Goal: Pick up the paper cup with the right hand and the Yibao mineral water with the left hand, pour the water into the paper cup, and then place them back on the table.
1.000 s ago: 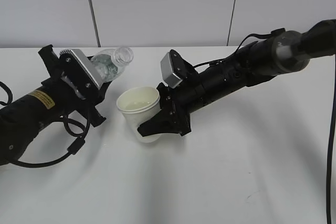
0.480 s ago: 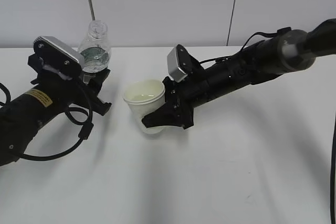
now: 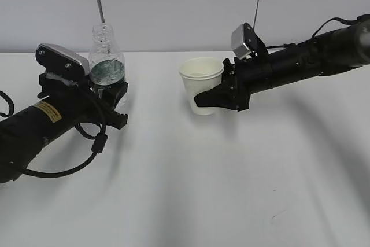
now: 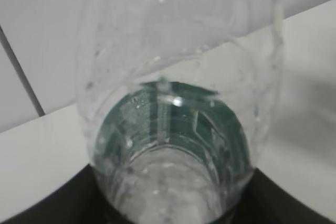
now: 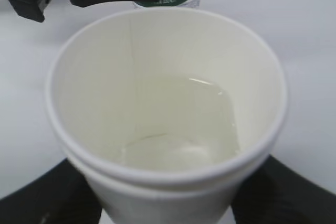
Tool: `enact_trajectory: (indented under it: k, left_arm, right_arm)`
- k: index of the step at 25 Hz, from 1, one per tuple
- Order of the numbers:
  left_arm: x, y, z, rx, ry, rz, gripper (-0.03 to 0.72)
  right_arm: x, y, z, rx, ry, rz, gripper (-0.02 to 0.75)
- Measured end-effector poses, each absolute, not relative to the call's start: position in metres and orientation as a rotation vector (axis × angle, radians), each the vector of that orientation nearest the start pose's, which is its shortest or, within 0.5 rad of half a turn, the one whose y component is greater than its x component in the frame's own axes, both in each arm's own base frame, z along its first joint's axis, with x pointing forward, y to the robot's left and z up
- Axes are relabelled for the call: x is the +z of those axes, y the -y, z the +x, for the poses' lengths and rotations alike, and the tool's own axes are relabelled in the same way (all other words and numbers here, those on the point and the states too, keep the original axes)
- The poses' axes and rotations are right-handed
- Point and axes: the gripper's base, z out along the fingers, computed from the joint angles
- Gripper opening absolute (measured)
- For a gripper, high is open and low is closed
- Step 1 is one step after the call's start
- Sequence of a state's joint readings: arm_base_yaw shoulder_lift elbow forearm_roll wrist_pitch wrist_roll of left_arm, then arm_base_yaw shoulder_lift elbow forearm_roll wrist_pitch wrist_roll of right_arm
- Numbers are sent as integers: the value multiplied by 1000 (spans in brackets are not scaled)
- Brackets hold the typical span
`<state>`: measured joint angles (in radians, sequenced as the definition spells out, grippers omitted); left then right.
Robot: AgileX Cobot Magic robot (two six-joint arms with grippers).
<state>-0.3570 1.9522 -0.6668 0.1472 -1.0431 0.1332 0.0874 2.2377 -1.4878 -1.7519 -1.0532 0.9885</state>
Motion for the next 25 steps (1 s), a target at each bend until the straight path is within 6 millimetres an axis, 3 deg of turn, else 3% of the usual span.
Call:
enact_trajectory:
  k: [5,12,17,25]
  left_arm:
    - [128,134,313,-296,-1663,586,375]
    - [127,135,313,-310,-1686,586,375]
    - [123,136,312,-326,-1687,588,375]
    - [102,143,308,-450,-1679,614,375]
  right_arm:
    - [144,-94,440,758,-1667,-1295,468]
    - [133,-80,448,593,-1734,-1212,468]
    - [127,-78,456,540,-1703,-1115,468]
    - [104,-76,464,516,-1692,-1020,468]
